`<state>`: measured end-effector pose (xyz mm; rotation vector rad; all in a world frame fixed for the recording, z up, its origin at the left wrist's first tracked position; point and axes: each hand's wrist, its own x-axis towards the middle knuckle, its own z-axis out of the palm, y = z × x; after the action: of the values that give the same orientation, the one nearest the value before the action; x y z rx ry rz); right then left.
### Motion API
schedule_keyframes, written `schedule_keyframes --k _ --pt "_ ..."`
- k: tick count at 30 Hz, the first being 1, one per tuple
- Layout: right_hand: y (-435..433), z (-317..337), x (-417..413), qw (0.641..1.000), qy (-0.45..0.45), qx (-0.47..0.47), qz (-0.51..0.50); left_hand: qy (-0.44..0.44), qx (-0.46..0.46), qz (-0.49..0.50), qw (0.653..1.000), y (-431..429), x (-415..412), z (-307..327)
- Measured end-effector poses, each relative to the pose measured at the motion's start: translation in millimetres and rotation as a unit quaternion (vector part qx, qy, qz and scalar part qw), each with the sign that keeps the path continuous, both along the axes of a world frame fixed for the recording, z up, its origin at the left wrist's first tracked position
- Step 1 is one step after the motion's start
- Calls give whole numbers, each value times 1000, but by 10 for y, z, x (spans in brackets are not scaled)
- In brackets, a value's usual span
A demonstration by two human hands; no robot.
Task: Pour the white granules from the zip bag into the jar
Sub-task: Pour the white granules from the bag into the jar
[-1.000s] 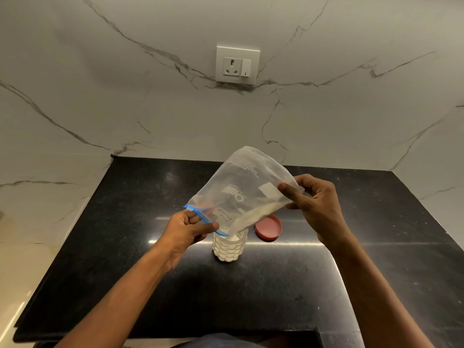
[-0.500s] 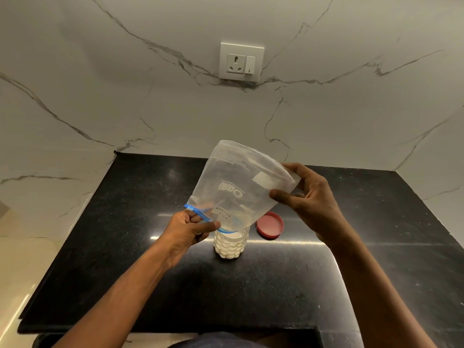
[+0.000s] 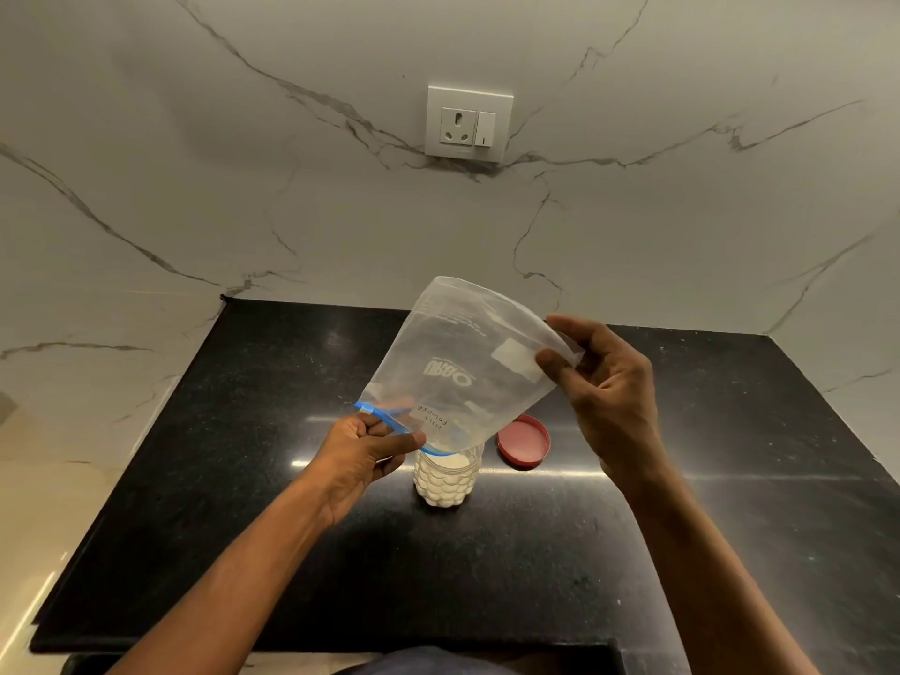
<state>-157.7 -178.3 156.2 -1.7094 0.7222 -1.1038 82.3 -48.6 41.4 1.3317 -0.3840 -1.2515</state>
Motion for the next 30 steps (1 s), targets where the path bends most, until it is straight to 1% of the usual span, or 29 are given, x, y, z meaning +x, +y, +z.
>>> schedule_keyframes --k 3,4,9,11,15,18,22,26,30 --pt "4 -36 -19 999 32 -34 -5 4 4 3 1000 0 3 -3" --pt "11 -36 -23 999 32 -32 -1 5 5 3 1000 0 3 -5" --pt "9 -6 -18 999 -3 13 43 15 3 2 1000 23 10 -17" --pt "17 13 -18 996 -33 53 62 19 0 1 1000 45 2 -27" --pt "31 11 -25 990 -44 102 87 36 -4 13 999 69 -29 -48" --pt "43 -94 4 990 15 101 93 43 -3 18 999 81 -64 -42" --pt "47 -314 82 989 93 92 61 50 4 27 998 91 -74 -32" --pt "50 -541 160 978 184 72 67 51 8 32 998 104 -91 -42" --pt "53 -643 187 978 181 82 62 46 9 29 999 116 -111 -49"
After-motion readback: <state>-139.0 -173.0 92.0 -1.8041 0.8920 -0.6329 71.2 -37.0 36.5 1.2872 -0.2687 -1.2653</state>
